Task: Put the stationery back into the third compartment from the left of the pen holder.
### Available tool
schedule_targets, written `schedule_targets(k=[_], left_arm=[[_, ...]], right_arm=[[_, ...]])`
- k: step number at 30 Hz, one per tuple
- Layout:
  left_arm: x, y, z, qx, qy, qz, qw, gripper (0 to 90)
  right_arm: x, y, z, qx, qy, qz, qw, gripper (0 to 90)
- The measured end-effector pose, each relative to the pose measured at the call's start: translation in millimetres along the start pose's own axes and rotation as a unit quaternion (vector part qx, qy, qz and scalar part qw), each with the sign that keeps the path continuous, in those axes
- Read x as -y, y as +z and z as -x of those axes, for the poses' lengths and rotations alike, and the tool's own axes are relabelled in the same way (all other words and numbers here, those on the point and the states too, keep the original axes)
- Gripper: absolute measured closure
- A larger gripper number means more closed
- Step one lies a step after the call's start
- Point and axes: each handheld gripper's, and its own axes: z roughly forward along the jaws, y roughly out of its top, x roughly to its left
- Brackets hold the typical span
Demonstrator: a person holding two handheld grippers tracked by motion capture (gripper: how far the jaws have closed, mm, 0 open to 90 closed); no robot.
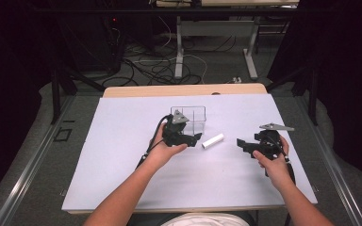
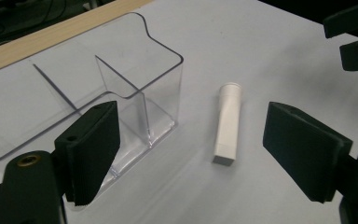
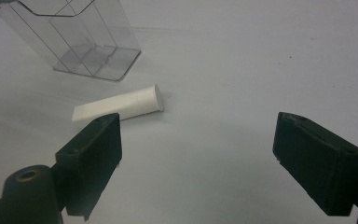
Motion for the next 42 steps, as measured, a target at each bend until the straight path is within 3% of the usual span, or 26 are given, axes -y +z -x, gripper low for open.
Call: schedule_targets(k=[8, 13, 22, 25, 30, 34, 42], left_arm=[[-0.8, 17.3, 9.5, 0.011, 0.025, -0.022, 0.9994, 30.1], [1.9, 30.0, 14.4, 0.017, 0.043, -0.038, 0.9982, 31.9], [6.5, 42.6, 15.5, 0.022, 0.049, -0.068, 0.9963, 34.9], [8.0, 46.5, 15.6, 0.028, 0.037, -0.076, 0.996, 38.0], [10.1, 52.0, 15.6, 0.033, 0.036, -0.086, 0.9951, 40.8], [10.4, 54.4, 16.6, 0.038, 0.039, -0.104, 0.9931, 43.6], [11.4, 60.5, 18.5, 0.037, 0.041, -0.112, 0.9922, 47.4]], right_arm=[[-0.1, 0.1, 1.2, 0.0, 0.001, 0.001, 1.0, 15.0], [0.3, 0.3, 0.9, -0.001, 0.002, -0.001, 1.0, 15.0], [0.8, 1.6, 0.4, -0.003, 0.003, -0.003, 1.0, 15.0], [0.9, 1.8, 0.4, -0.003, 0.002, -0.003, 1.0, 15.0], [1.1, 2.1, 0.9, -0.003, 0.0, -0.004, 1.0, 15.0], [1.3, 2.6, 0.8, -0.004, 0.003, -0.006, 1.0, 15.0], [1.7, 3.1, 0.9, -0.007, 0.002, -0.007, 0.9999, 15.0]])
